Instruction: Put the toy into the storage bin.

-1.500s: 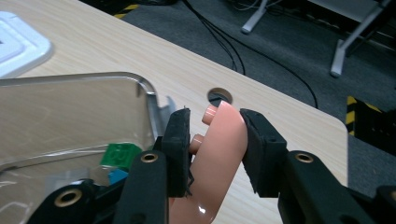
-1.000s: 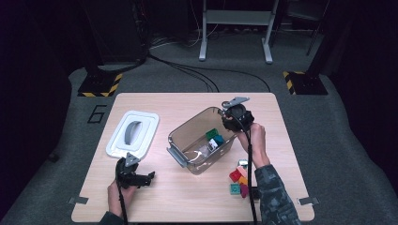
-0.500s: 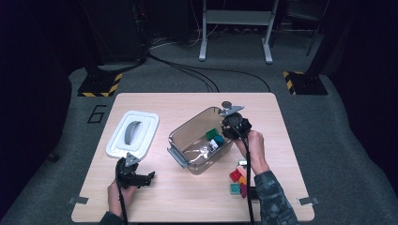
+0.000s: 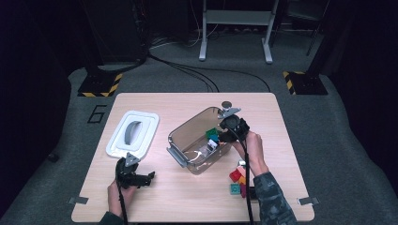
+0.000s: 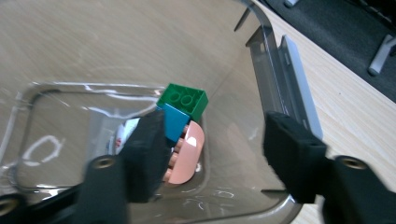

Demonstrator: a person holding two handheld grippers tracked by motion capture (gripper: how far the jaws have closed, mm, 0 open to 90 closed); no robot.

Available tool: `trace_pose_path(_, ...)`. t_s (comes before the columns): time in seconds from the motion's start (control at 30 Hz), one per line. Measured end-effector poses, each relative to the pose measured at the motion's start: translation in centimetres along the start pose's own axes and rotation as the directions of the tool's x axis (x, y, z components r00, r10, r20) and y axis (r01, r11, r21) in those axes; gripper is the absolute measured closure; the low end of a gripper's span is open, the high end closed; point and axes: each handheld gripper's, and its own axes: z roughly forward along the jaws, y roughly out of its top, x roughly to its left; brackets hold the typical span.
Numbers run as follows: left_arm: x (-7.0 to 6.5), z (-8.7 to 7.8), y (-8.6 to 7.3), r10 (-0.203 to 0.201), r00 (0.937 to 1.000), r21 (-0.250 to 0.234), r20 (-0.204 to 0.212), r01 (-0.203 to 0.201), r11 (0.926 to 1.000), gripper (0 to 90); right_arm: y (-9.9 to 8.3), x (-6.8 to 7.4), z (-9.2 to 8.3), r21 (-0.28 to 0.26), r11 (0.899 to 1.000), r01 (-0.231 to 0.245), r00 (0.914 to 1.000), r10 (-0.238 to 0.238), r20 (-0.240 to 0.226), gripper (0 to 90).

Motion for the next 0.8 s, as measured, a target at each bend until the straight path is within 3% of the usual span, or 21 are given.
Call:
trace_pose_path(0.17, 0.0, 0.0, 0.0, -0.004, 1.0000, -0.001, 0.001, 0.004, 1.0000, 0.5, -0.5, -0.2, -1.8, -0.044, 0.998, -0.038, 0.9989, 0.036, -0.030, 22.1)
trace_pose_path(0.37, 0.0, 0.0, 0.0, -0.001, 1.0000, 0.000, 0.000, 0.001, 1.0000, 0.5, -1.9, -0.9, -3.7, -0.095, 0.990, -0.108, 0.9936, 0.104, -0.044, 14.4)
trace_pose_path(0.6, 0.0, 0.0, 0.0, 0.000, 1.0000, 0.000, 0.000, 0.000, 1.0000, 0.5, -4.5, -2.0, -5.1, -0.089, 0.978, -0.188, 0.9820, 0.186, -0.033, 10.6)
trace_pose_path(0.8, 0.0, 0.0, 0.0, 0.000, 1.0000, 0.000, 0.000, 0.000, 1.0000, 0.5, -7.1, -2.6, -4.9, -0.057, 0.967, -0.248, 0.9687, 0.246, -0.030, 9.9)
